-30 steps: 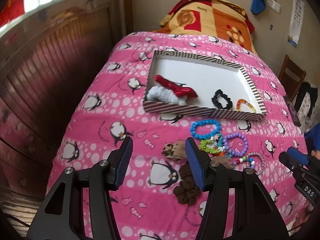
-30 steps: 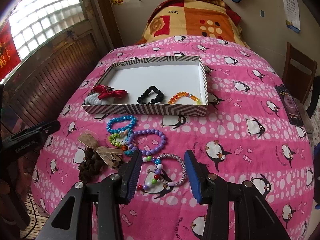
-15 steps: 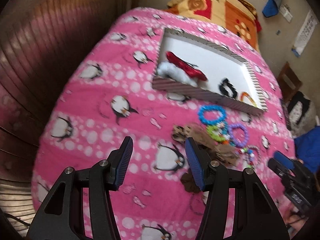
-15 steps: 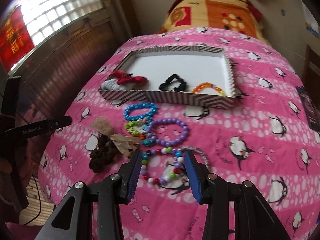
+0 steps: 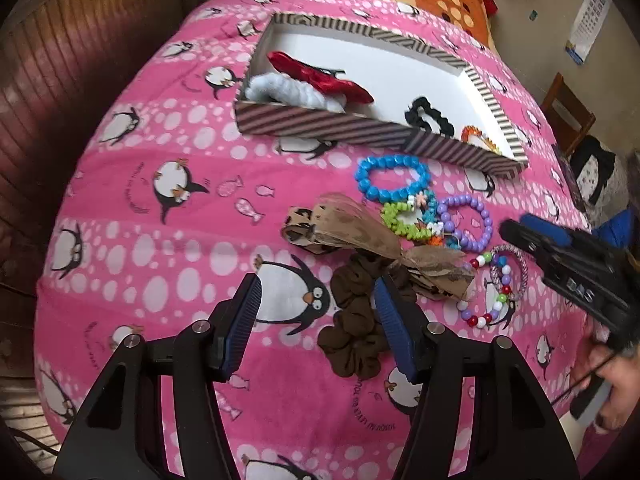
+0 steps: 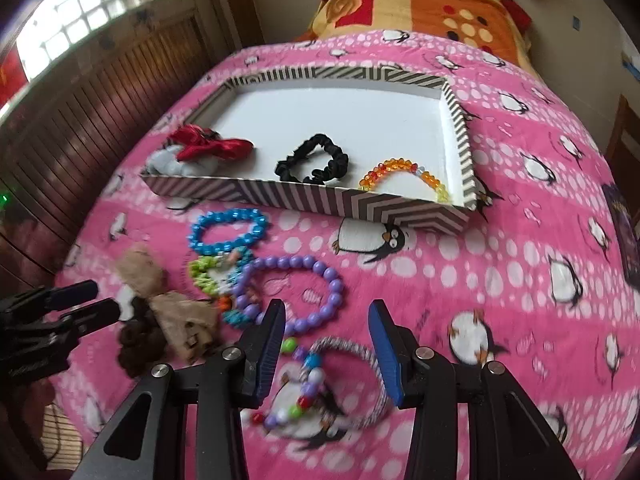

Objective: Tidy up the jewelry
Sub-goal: 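Grasp the brown bow with the left gripper while the right gripper grasps the purple bead bracelet, then carry the brown bow and purple bracelet into the tray and release them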

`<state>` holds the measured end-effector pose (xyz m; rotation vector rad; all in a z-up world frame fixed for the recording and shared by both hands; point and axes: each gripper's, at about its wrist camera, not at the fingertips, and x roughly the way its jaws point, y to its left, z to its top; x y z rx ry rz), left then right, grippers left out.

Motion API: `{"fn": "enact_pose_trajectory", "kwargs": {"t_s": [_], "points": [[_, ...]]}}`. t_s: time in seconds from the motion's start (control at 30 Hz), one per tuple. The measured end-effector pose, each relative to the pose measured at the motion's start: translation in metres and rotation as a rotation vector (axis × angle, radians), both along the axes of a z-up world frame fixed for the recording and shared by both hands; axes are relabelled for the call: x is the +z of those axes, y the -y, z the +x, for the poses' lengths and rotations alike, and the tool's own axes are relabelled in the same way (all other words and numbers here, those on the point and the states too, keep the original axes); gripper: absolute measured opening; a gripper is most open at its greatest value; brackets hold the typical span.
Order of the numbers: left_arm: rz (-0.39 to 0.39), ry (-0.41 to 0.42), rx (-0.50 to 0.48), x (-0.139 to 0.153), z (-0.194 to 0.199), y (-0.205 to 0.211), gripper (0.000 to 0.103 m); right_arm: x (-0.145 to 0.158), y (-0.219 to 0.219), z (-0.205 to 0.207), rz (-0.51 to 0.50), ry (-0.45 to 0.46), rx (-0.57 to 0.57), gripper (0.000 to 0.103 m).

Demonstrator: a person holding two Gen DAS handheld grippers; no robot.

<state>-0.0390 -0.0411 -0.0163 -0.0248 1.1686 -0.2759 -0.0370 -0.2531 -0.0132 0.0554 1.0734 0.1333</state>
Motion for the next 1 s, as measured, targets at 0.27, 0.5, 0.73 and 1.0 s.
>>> {"fn": "enact_pose_trajectory", "kwargs": {"t_s": [0.27, 0.5, 0.73, 1.0], "points": [[0.011, -0.072, 0.006, -0.023, 0.012, 0.010, 0.059, -0.024, -0.003, 0.025, -0.044, -0.047, 0.056, 0.040], [-0.012, -0.063, 0.011, -0.026, 0.015, 0.013, 0.019, -0.029, -0.006, 0.030, -0.065, -0.019, 0.091, 0.009], [-0.067, -0.013, -0.015, 0.005, 0.014, 0.013, 0.013, 0.007, -0.004, 0.018, -0.042, 0.060, 0.092, 0.009], [-0.093, 0.085, -0.022, 0.052, 0.028, 0.008, 0.013, 0.060, 0.002, 0.015, -0.043, 0.162, 0.073, 0.009]]}}
